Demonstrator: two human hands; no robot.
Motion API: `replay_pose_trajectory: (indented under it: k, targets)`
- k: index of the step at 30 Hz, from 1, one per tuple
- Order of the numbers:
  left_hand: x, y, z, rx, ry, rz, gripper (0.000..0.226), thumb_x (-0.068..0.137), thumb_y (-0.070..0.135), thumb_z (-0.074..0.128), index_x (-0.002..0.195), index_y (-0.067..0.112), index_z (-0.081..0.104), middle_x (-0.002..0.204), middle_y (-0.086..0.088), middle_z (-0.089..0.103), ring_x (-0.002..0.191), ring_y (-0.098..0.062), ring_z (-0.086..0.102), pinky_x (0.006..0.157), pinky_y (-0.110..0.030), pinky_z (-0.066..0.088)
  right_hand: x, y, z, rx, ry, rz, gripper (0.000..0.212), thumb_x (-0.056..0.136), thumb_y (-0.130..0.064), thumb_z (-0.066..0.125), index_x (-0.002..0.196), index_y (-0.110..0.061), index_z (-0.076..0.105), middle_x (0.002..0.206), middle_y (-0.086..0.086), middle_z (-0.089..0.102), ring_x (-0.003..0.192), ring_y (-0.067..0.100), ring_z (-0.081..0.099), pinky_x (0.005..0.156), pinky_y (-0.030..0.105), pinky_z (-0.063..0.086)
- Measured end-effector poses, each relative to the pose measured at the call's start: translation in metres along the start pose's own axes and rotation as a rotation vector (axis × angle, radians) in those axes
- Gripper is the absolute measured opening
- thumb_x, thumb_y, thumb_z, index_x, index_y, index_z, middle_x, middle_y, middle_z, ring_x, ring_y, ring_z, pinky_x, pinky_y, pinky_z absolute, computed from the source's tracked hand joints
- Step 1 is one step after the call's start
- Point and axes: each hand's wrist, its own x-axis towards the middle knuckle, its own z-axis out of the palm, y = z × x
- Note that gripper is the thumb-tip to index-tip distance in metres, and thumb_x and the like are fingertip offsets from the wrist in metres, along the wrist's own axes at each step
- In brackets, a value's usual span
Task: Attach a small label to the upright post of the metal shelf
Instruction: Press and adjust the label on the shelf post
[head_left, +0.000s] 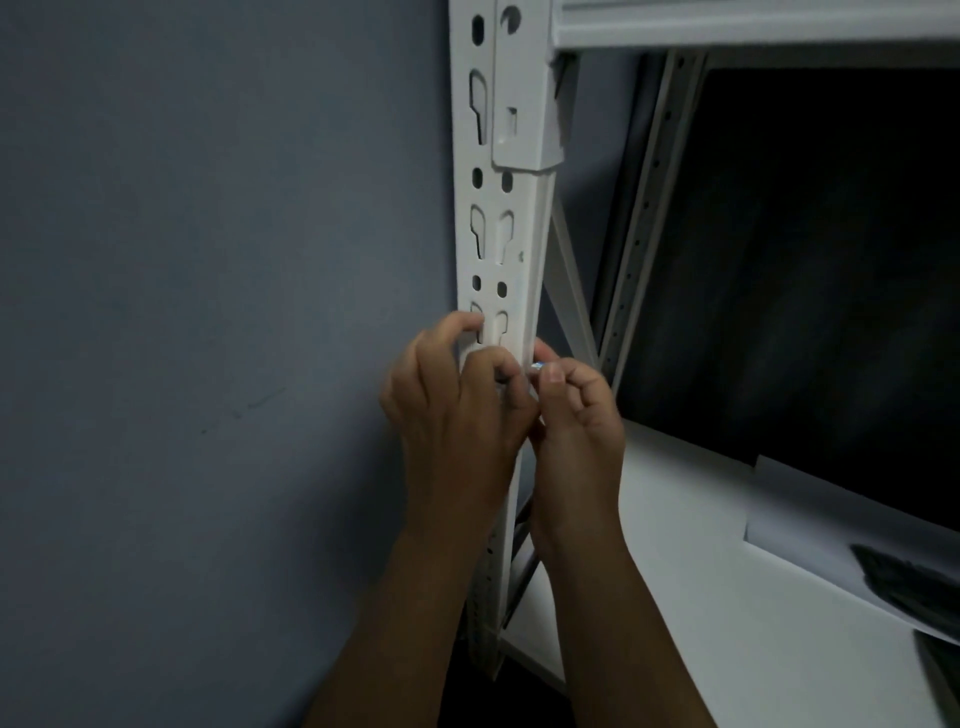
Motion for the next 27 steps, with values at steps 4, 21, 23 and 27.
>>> replay_pose_trajectory:
  k: [4, 21, 23, 27]
  targets:
    - [-0.005, -0.001, -0.008, -0.018, 0.011, 0.011, 0.013, 0.085, 0.026, 0.063, 0.081, 0.014, 0.065, 0.121, 0.000, 0.039, 0.110, -0.022, 0.037, 0.089, -0.032, 0.030, -0.004, -0.002, -0.003, -0.005, -0.012, -0.010, 0.015, 0.095, -0.014, 0.051, 0.100, -0.002, 0.060, 0.114, -0.011, 0.067, 0.091, -0.001, 0.067, 0.071, 0.017, 0.055]
    - [0.010, 0.000, -0.072, -0.758, -0.350, -0.541, 0.013, 0.088, 0.034, 0.053, 0.090, 0.037, 0.065, 0.090, 0.015, 0.070, 0.086, 0.001, 0.064, 0.075, -0.011, 0.049, -0.041, -0.023, 0.007, -0.289, -0.002, -0.203, 0.022, 0.089, -0.005, 0.061, 0.084, -0.023, 0.071, 0.093, -0.005, 0.072, 0.088, 0.001, 0.066, 0.074, 0.012, 0.050]
    - [0.010, 0.001, -0.075, -0.773, -0.375, -0.574, 0.013, 0.088, 0.034, 0.052, 0.088, 0.038, 0.065, 0.088, 0.018, 0.069, 0.084, 0.004, 0.064, 0.070, -0.007, 0.047, -0.045, -0.025, 0.010, -0.262, 0.001, -0.180, 0.022, 0.090, -0.004, 0.059, 0.082, -0.021, 0.070, 0.082, -0.009, 0.072, 0.079, 0.000, 0.066, 0.070, 0.012, 0.050]
    - [0.011, -0.004, -0.081, -0.785, -0.359, -0.608, 0.013, 0.092, 0.018, 0.057, 0.091, 0.024, 0.068, 0.087, 0.012, 0.069, 0.081, 0.004, 0.063, 0.066, -0.005, 0.045, -0.049, -0.026, 0.016, -0.251, 0.051, -0.190, 0.016, 0.090, -0.008, 0.060, 0.086, -0.020, 0.069, 0.084, -0.007, 0.072, 0.084, 0.006, 0.066, 0.078, 0.021, 0.054]
